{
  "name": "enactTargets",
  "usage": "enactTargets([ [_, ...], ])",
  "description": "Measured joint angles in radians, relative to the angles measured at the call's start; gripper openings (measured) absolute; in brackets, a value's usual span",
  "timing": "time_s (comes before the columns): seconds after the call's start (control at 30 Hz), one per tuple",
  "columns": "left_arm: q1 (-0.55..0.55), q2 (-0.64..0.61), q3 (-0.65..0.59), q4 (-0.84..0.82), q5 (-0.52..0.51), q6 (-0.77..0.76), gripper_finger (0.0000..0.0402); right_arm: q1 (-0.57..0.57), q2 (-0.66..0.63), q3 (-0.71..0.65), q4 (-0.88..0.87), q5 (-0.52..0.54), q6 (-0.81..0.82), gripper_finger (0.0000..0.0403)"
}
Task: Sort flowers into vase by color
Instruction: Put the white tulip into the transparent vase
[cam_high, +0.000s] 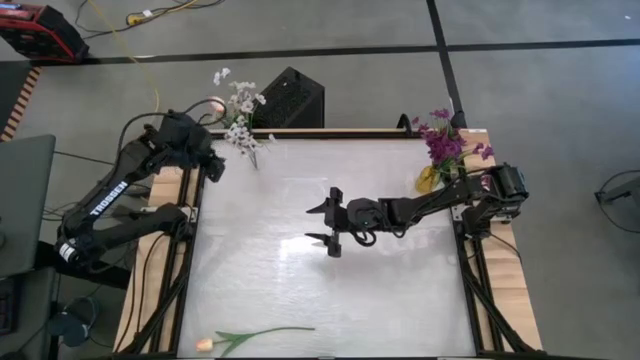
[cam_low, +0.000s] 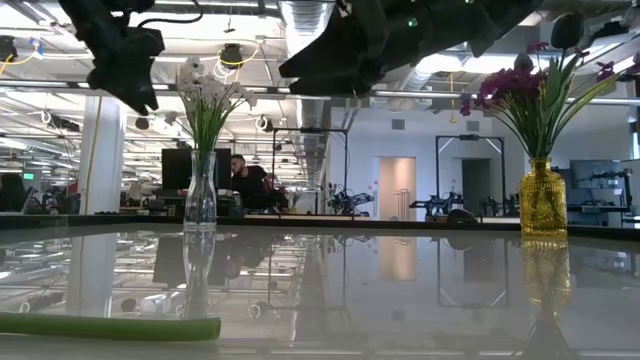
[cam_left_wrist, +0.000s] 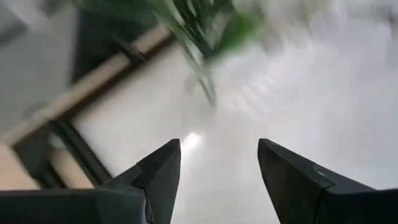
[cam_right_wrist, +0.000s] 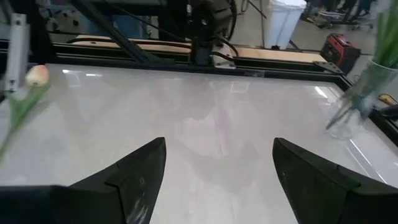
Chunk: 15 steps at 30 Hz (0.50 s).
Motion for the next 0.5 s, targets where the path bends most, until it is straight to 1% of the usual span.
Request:
enactTargets([
  [0.13, -0.045, 0.001, 0.000, -0.141, 0.097, -0.005, 0.0202, 0.033, 0.000, 0.000, 0.001, 0.000, 0.000, 0.0320],
  [0.27, -0.130, -0.003, 0.000, -0.236, 0.217, -0.031, 0.0202, 0.078, 0.000, 0.000, -0.001, 0.000, -0.005, 0.0320],
  [0.37, -0.212, -0.034, -0.014, -0.253, 0.232, -0.089, 0.0202, 0.111, 0.000, 0.002, -0.002, 0.000, 0.001, 0.0320],
  [0.5, -0.332, -0.102, -0.056, -0.264, 0.232, -0.144, 0.0202, 0.160, 0.025, 0.039, -0.003, 0.000, 0.006, 0.0320],
])
